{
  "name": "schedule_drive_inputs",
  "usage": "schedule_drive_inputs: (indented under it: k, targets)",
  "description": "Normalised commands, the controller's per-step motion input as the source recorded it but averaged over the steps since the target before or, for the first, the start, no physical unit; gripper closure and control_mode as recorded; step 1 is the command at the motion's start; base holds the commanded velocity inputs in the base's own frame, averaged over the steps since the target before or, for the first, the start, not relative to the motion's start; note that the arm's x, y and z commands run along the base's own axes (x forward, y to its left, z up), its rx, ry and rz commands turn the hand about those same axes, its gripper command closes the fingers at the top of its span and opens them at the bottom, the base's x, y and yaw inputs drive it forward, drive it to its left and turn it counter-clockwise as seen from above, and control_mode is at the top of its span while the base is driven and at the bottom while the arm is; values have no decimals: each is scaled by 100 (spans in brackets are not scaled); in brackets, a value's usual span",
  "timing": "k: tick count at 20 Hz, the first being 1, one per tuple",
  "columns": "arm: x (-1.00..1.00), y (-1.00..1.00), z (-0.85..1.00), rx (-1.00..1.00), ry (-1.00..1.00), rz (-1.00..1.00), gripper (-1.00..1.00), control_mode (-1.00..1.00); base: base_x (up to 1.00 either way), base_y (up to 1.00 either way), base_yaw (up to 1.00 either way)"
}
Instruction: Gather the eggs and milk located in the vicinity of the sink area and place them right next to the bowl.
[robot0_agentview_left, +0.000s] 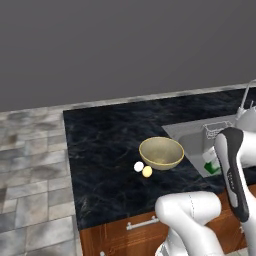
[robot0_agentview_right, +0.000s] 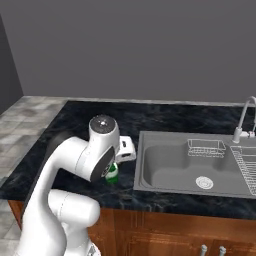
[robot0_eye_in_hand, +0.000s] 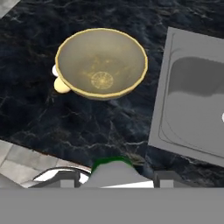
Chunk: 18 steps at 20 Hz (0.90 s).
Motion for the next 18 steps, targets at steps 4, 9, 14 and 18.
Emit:
schedule_drive_inputs:
  k: [4, 9, 14, 18]
  targets:
    - [40, 0, -12, 0, 2, 10, 100, -100, 0, 0, 0]
    - [36, 0, -20, 0, 7, 12, 100, -100, 0, 0, 0]
    - [23, 0, -31, 0, 5, 10, 100, -100, 0, 0, 0]
    - [35, 0, -30, 0, 0, 6, 100, -100, 0, 0, 0]
